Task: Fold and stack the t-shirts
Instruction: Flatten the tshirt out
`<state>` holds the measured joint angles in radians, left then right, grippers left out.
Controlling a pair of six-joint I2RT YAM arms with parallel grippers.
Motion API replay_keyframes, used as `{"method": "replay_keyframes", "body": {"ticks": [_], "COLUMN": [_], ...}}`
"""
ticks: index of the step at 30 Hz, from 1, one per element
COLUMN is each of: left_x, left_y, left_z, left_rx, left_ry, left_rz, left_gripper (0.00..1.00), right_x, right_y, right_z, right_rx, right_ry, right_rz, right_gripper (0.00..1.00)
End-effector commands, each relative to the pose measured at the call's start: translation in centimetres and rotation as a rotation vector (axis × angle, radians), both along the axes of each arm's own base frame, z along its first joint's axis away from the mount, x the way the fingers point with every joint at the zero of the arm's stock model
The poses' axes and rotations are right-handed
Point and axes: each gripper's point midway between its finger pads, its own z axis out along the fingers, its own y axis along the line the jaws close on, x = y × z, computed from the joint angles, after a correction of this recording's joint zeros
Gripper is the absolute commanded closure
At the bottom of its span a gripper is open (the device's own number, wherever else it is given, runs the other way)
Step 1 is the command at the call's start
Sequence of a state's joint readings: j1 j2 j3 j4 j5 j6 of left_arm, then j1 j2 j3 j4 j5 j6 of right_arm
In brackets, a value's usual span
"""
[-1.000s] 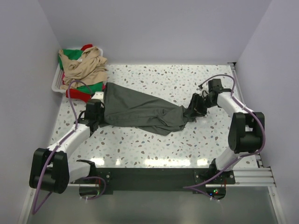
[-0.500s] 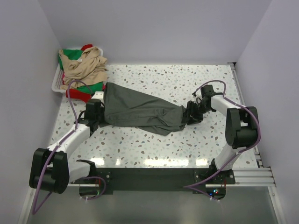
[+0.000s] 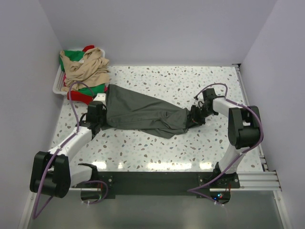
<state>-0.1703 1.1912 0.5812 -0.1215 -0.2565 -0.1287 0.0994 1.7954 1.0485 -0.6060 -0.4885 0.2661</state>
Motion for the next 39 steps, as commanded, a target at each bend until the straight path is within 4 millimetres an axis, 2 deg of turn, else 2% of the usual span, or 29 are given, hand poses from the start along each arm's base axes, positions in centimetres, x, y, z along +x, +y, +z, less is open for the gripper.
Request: {"method": "replay_keyframes", "body": {"ticks": [1,7,10,13,14,16,17,18,19,20,21,22,23,24,25,26,27,28,29,30,31,32,33,34,35,36,38,39], "left_x": [0.9,1.0,1.2,1.6,1.7,2.6,3.0,4.0,4.6,5.2,6.4,7.1,7.6,8.5,9.0,9.3,9.7,9.7,9.7,9.4,9.0,8.6,7.9,7.1,6.4,5.5,3.6,2.7], "left_y": [0.0,-0.1,-0.3,-0.8,-1.1,-1.7,-2.0,-2.2,-2.4,-2.7,-2.9,-3.1,-3.2,-3.3,-3.3,-3.4,-3.4,-3.4,-3.4,-3.5,-3.7,-3.8,-3.9,-3.9,-3.8,-3.7,-3.7,-3.7], "left_z": [0.9,1.2,2.1,3.4,4.1,5.9,6.6,8.4,9.2,10.3,13.1,14.3,15.7,19.1,20.7,22.4,25.9,27.7,29.4,32.7,34.5,36.1,38.6,40.2,41.7,43.7,46.5,47.8], "left_rx": [-0.003,-0.011,-0.029,-0.070,-0.087,-0.129,-0.137,-0.148,-0.153,-0.155,-0.164,-0.168,-0.173,-0.185,-0.189,-0.195,-0.209,-0.227,-0.239,-0.266,-0.280,-0.293,-0.306,-0.316,-0.324,-0.334,-0.346,-0.347], "left_ry": [-0.044,-0.055,-0.073,-0.098,-0.116,-0.161,-0.175,-0.216,-0.231,-0.248,-0.306,-0.325,-0.351,-0.422,-0.453,-0.487,-0.558,-0.594,-0.628,-0.697,-0.738,-0.774,-0.828,-0.863,-0.897,-0.942,-1.014,-1.047], "left_rz": [-0.005,-0.005,-0.003,0.002,0.000,0.003,-0.002,-0.003,-0.002,-0.009,-0.011,-0.013,-0.014,-0.016,-0.012,-0.010,-0.010,-0.004,-0.003,-0.007,-0.021,-0.030,-0.039,-0.051,-0.055,-0.061,-0.092,-0.107], "left_gripper": [1.00,1.00,1.00,1.00,1.00,1.00,1.00,1.00,1.00,1.00,1.00,1.00,1.00,1.00,1.00,1.00,1.00,1.00,1.00,1.00,1.00,1.00,1.00,1.00,1.00,1.00,1.00,1.00], "right_x": [0.8,0.8,0.8,1.6,2.7,3.5,5.1,5.5,7.0,7.8,8.4,9.0,10.2,10.7,11.1,11.6,11.7,11.8,11.6,11.4,11.3,10.5,9.7,8.8,8.1,6.3,4.6,2.4], "right_y": [0.2,-0.3,-0.6,-0.9,-1.2,-1.6,-2.0,-2.2,-2.3,-2.8,-3.2,-3.4,-4.0,-4.5,-4.7,-5.0,-5.3,-5.8,-6.2,-6.5,-7.1,-7.5,-7.9,-8.3,-8.4,-8.6,-8.9,-9.1], "right_z": [0.2,1.5,3.3,6.6,8.1,10.5,12.7,13.9,16.4,17.9,19.1,20.7,23.7,25.4,27.1,30.7,32.5,34.3,38.2,40.2,42.0,45.4,47.9,50.3,51.8,54.9,57.4,59.9], "right_rx": [0.000,-0.028,-0.044,-0.062,-0.080,-0.098,-0.109,-0.112,-0.108,-0.106,-0.110,-0.105,-0.095,-0.101,-0.103,-0.100,-0.104,-0.121,-0.117,-0.121,-0.139,-0.137,-0.138,-0.136,-0.131,-0.107,-0.094,-0.074], "right_ry": [-0.042,-0.064,-0.079,-0.142,-0.188,-0.230,-0.292,-0.306,-0.371,-0.402,-0.427,-0.466,-0.537,-0.583,-0.623,-0.713,-0.755,-0.799,-0.896,-0.950,-1.004,-1.093,-1.168,-1.237,-1.286,-1.390,-1.480,-1.567], "right_rz": [0.016,0.020,0.013,-0.017,-0.032,-0.066,-0.090,-0.110,-0.128,-0.158,-0.180,-0.199,-0.237,-0.261,-0.276,-0.297,-0.309,-0.332,-0.355,-0.368,-0.398,-0.419,-0.443,-0.467,-0.477,-0.495,-0.521,-0.537], "right_gripper": [0.78,0.94,1.00,1.00,1.00,1.00,1.00,1.00,1.00,1.00,1.00,1.00,1.00,1.00,1.00,1.00,1.00,1.00,1.00,1.00,1.00,1.00,1.00,1.00,1.00,1.00,1.00,1.00]}}
